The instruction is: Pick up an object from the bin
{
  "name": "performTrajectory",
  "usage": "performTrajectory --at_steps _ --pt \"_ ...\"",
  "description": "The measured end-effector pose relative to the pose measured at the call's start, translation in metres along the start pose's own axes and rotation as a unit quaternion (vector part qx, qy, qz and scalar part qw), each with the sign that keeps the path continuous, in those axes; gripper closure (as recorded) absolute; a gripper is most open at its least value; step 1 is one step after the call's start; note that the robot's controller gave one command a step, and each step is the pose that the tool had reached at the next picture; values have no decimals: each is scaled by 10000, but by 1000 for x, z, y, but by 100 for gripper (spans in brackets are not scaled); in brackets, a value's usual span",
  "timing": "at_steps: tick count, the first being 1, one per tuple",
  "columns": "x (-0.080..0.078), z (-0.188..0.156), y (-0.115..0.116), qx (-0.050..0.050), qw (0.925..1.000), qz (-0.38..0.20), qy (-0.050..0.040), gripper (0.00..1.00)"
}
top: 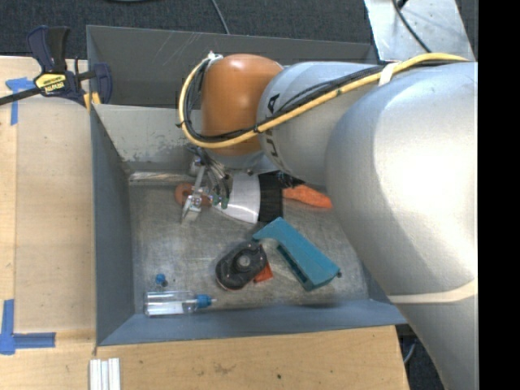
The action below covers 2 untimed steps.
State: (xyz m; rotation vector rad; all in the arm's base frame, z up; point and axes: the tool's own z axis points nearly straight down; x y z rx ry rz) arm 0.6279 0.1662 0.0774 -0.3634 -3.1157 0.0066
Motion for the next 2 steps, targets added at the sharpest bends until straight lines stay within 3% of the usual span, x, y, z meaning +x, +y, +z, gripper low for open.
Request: performTrajectory --at_steps 1,2 --pt "-3 -1 -26 -105 9940 1088 -68 100" --pt "-3 -1 -26 -105 9940 1088 -68 100"
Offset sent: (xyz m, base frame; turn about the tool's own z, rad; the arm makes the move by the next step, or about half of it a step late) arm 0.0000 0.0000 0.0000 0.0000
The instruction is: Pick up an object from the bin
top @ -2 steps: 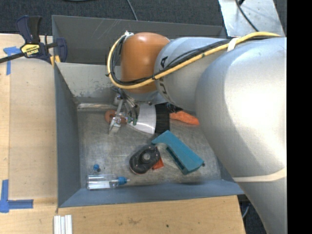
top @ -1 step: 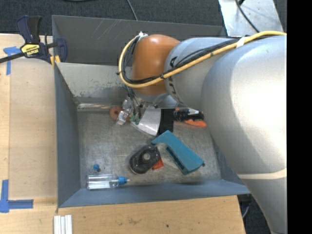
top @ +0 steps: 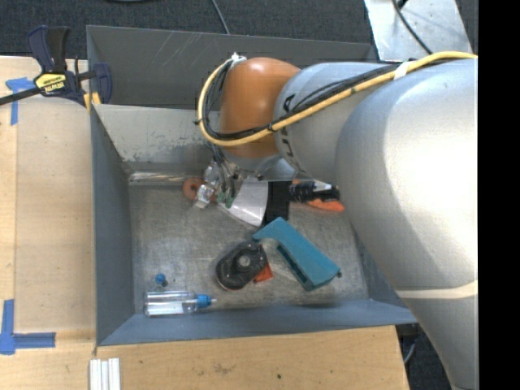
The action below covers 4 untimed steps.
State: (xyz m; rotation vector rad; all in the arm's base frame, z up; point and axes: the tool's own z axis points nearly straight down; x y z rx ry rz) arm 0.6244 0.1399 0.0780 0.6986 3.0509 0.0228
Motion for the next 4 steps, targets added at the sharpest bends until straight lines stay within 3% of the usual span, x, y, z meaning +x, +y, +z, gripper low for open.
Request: performTrajectory --at_steps 2,4 --pt "2 -24 -4 72 10000 -9 39 100" --pt "0 -45 -3 76 10000 -7 28 100"
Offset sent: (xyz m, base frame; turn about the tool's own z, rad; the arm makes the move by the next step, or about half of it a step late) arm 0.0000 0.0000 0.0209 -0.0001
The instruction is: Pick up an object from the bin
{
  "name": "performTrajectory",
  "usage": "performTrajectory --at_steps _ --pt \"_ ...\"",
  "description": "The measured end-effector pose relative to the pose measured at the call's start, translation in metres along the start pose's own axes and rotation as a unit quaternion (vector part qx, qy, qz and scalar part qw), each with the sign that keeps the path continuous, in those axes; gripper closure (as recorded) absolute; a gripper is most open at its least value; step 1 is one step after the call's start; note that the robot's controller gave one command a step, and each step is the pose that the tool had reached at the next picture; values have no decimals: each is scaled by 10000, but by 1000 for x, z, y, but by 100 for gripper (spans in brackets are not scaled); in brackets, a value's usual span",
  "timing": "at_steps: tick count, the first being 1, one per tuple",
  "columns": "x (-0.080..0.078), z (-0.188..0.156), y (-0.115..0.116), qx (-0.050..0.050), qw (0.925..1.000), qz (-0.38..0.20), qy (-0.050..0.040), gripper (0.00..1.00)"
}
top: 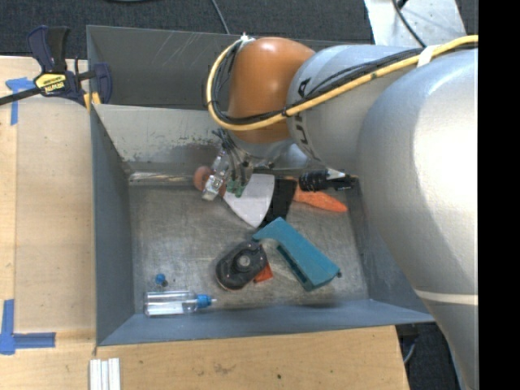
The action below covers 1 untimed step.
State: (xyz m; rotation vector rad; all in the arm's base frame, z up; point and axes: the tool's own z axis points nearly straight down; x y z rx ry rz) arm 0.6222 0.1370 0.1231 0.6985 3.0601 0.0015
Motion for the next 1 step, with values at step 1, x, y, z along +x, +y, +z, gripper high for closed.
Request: performTrajectory --at_steps 1 --pt "0 -16 -1 7 10000 1 9 100"
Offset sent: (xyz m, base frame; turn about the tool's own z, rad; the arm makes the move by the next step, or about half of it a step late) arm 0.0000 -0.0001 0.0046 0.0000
